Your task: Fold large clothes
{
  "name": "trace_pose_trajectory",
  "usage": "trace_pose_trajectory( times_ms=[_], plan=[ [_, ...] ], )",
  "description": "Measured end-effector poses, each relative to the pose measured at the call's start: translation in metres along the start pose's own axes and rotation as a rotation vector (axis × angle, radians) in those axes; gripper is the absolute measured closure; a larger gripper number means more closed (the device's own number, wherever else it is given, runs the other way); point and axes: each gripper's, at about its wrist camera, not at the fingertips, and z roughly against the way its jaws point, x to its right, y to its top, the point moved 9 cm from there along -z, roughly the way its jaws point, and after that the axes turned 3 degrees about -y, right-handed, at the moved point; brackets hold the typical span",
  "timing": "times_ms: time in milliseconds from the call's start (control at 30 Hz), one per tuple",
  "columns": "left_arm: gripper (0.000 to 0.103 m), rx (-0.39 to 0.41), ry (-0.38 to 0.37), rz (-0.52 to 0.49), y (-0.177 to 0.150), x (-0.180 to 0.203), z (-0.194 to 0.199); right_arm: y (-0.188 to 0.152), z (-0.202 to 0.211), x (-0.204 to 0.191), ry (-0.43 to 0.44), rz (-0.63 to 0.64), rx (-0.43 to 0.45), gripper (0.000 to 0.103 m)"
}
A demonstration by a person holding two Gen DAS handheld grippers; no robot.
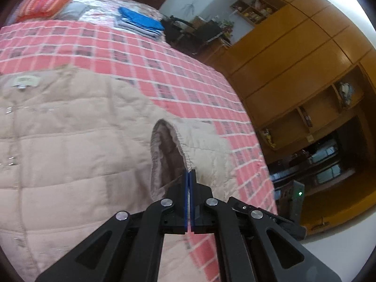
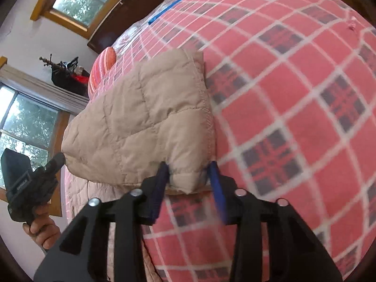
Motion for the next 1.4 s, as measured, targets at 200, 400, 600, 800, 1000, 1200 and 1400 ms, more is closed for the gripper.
trace_pose_trajectory(
  times_ms=[200,400,600,800,1000,1200,1400],
  plan=[
    [0.103,0.043,0.004,0.036,-0.003,-0.031,0.039,-0.005,0.016,-0.061,0.012,0.149,0.037,0.089],
    [0.103,0.143,0.044,0.035,0.006,-0.065,0.116,-0.022,0.027,-0.145,0.100,0.292,0.022,0.090],
    [0.103,0.200,0.150,0.078,0.007,-0.125,0.167,-0.050,-0.009,-0.213,0.122,0.397,-0.061,0.090],
    [0.103,0.202,0.210,0.165,0.001,-0.184,0.182,-0.075,-0.053,-0.236,0.107,0.418,-0.149,0.090],
    [0.103,0.160,0.255,0.206,-0.014,-0.228,0.176,-0.094,-0.082,-0.230,0.064,0.413,-0.197,0.090],
    [0.100,0.131,0.250,0.226,-0.030,-0.242,0.167,-0.097,-0.097,-0.221,0.046,0.404,-0.209,0.090],
    [0.061,0.140,0.232,0.227,-0.038,-0.229,0.166,-0.100,-0.104,-0.220,0.017,0.421,-0.209,0.088]
  ],
)
